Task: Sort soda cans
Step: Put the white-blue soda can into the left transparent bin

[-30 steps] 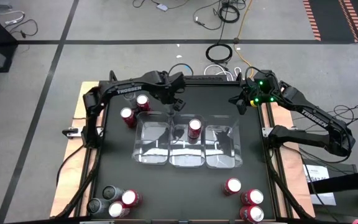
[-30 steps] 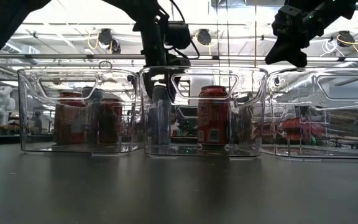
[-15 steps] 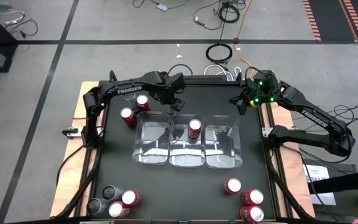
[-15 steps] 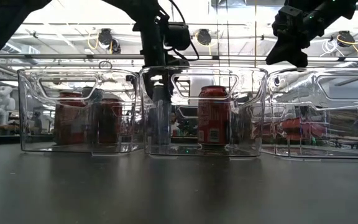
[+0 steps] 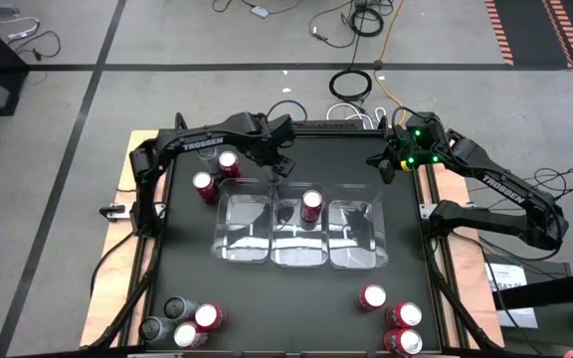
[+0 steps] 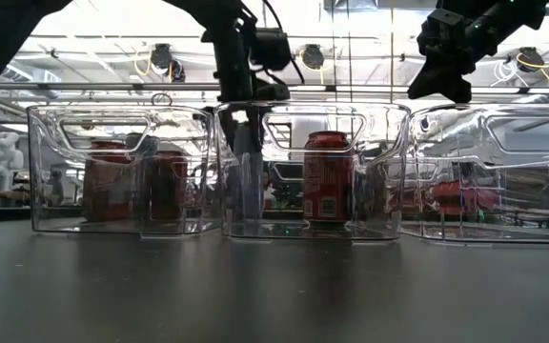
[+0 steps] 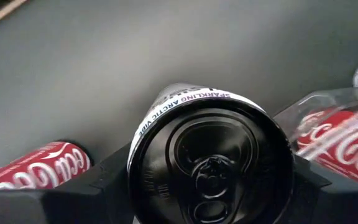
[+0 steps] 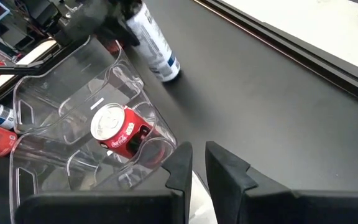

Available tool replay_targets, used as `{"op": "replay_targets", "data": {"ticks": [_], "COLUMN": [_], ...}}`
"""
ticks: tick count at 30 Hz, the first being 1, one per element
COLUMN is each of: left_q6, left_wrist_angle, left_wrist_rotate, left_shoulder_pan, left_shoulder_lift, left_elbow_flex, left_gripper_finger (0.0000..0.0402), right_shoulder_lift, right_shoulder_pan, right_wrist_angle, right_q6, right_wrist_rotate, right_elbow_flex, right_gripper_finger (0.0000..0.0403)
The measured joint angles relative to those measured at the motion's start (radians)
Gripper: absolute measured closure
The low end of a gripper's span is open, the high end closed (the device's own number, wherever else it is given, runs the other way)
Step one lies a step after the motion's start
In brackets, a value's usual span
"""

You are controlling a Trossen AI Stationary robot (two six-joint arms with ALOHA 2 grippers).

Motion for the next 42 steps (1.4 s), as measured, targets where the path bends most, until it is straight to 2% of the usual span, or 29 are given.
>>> {"op": "replay_targets", "data": {"ticks": [7,13,20,27,37,42], "left_q6": [-0.017,-0.047,-0.095,-0.258,-0.494,-0.627], "left_wrist_angle": [-0.002,-0.014,-0.082,-0.266,-0.397,-0.461], "left_wrist_rotate": [-0.024,-0.178,-0.219,-0.321,-0.358,-0.371], "left_shoulder_pan": [0.004,-0.033,-0.114,-0.252,-0.424,-0.471], "left_shoulder_lift": [-0.108,-0.24,-0.371,-0.402,-0.401,-0.403], "left_elbow_flex": [0.0,0.0,0.0,0.0,0.0,-0.064], "left_gripper_finger": [0.0131,0.0131,0.0131,0.0131,0.0131,0.0131], "right_shoulder_lift": [0.0,0.0,0.0,0.0,0.0,0.0], "right_shoulder_pan": [0.0,0.0,0.0,0.0,0.0,0.0], "right_wrist_angle": [-0.01,-0.009,-0.004,-0.004,-0.004,-0.004], "right_q6": [-0.016,-0.041,-0.066,-0.075,-0.096,-0.1], "right_wrist_rotate": [0.0,0.0,0.0,0.0,0.0,0.0], "right_elbow_flex": [0.0,0.0,0.0,0.0,0.0,0.0], "right_gripper_finger": [0.0367,0.0367,0.0367,0.0367,0.0367,0.0367]}}
